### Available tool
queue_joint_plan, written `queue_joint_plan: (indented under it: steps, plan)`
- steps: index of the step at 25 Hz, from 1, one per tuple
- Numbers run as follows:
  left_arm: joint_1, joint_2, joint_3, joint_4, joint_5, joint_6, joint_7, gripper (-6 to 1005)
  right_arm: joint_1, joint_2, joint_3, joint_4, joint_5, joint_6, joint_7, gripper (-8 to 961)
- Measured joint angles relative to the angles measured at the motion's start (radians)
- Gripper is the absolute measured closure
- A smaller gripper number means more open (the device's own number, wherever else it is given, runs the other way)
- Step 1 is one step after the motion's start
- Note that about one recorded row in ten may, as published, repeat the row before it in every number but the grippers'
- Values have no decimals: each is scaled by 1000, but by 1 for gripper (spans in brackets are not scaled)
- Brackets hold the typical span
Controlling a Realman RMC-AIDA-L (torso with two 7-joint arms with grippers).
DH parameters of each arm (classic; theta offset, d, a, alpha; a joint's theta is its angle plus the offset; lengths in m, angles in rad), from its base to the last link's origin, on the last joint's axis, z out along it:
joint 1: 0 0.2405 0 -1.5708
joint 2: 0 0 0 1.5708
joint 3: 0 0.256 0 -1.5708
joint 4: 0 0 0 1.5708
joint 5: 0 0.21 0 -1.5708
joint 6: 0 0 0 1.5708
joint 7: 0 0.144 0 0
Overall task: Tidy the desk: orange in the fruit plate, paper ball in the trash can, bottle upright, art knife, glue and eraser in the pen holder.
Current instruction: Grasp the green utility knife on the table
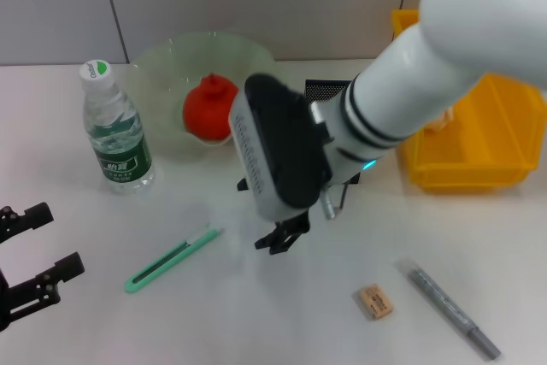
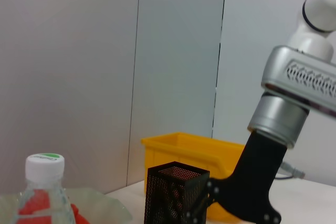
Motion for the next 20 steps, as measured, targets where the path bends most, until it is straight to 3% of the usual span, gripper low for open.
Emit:
queue_joint_plan:
  steps: [4,7,14,16,18,19,20]
  plan:
    - [0,-4,-1,0,4,-6,5,214,-1,2,-61,6,34,54,24,131]
    - [-1,-1,-1,0,4,-17,1,215,-11,1,-39,-32,35,23,60,131]
    - [-20,1,0,34,29,-67,-48,220,-48,-8,182,-144,15,-223,238,130]
    - [-20,1,0,34,29,-67,-48,222,-81,-8,265,-188,11,-315,293,130]
    - [-34,-9,9,107,69,-101,-129,224,-124,-9,335,-234,11,-380,328,130]
    - [-40,-15,10,136,90,-113,-156,224,-180,-9,394,-287,23,-438,342,130]
    - [-40,-15,10,136,90,-113,-156,225,-180,-9,394,-287,23,-438,342,130]
